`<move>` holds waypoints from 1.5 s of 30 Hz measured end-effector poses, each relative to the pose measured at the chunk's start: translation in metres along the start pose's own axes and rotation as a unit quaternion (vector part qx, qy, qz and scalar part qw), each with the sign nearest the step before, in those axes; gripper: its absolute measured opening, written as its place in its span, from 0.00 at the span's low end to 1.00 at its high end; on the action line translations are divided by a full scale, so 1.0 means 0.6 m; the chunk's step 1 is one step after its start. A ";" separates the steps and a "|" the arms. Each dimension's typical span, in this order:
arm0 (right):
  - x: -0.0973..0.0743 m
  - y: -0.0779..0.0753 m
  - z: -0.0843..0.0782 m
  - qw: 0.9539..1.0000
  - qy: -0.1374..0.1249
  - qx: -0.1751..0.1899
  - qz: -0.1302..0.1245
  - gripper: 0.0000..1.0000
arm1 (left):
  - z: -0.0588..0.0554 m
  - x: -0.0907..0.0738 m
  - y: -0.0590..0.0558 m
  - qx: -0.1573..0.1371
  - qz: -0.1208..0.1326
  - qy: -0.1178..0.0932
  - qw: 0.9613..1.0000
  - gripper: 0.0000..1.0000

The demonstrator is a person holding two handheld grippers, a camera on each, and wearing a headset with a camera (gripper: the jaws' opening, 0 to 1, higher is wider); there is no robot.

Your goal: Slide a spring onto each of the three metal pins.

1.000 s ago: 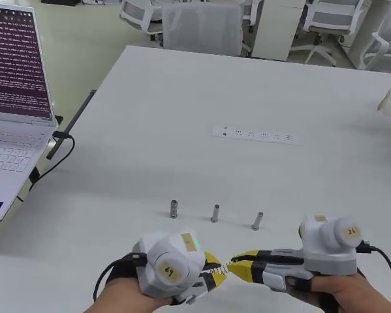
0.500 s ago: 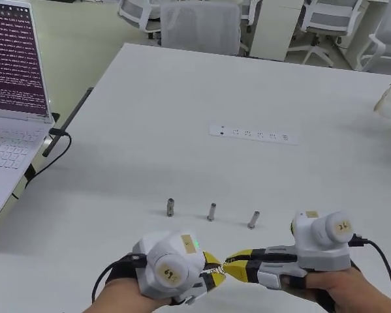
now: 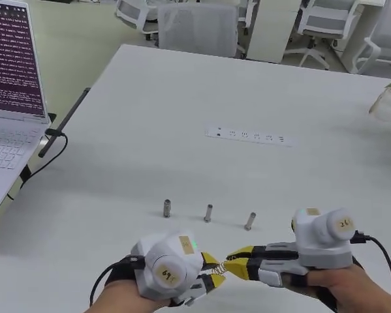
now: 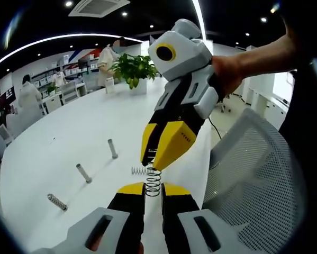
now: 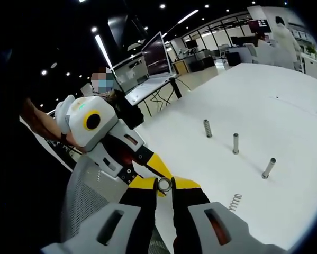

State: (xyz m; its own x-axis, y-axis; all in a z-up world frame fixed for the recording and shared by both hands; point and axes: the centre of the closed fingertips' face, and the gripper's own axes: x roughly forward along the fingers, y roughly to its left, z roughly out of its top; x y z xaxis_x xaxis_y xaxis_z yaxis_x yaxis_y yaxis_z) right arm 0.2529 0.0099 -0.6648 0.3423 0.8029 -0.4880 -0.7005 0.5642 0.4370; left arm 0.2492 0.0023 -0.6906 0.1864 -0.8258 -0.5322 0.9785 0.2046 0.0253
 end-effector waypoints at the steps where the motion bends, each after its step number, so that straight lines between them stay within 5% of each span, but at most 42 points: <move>1: -0.001 0.000 0.000 1.000 0.000 0.000 -0.001 0.08 | 0.001 0.000 0.000 0.001 0.001 0.000 1.000 0.04; 10: -0.005 0.006 0.001 1.000 0.011 -0.022 -0.001 0.09 | 0.006 0.002 -0.003 0.008 -0.005 -0.004 1.000 0.02; 22: -0.027 0.006 0.011 0.993 0.067 -0.095 -0.003 0.18 | 0.035 0.004 -0.004 0.015 -0.011 -0.026 0.999 0.02; 25: -0.036 0.008 0.019 0.990 0.083 -0.116 0.002 0.20 | 0.040 0.006 -0.007 0.017 -0.015 -0.029 0.999 0.02; 35: -0.052 0.004 0.014 0.966 0.165 -0.199 0.008 0.26 | 0.056 0.009 -0.013 0.024 -0.027 -0.041 0.998 0.02; 45: -0.057 0.009 0.024 0.955 0.184 -0.231 0.013 0.27 | 0.070 0.004 -0.012 0.036 -0.032 -0.052 0.997 0.02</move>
State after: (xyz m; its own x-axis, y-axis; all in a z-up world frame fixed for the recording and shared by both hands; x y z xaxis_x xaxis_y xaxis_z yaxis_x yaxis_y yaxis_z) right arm 0.2466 -0.0117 -0.6350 0.1382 0.6454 -0.7513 -0.9365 0.3320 0.1129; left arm 0.2463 -0.0233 -0.6563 0.1270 -0.8871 -0.4437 0.9919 0.1141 0.0558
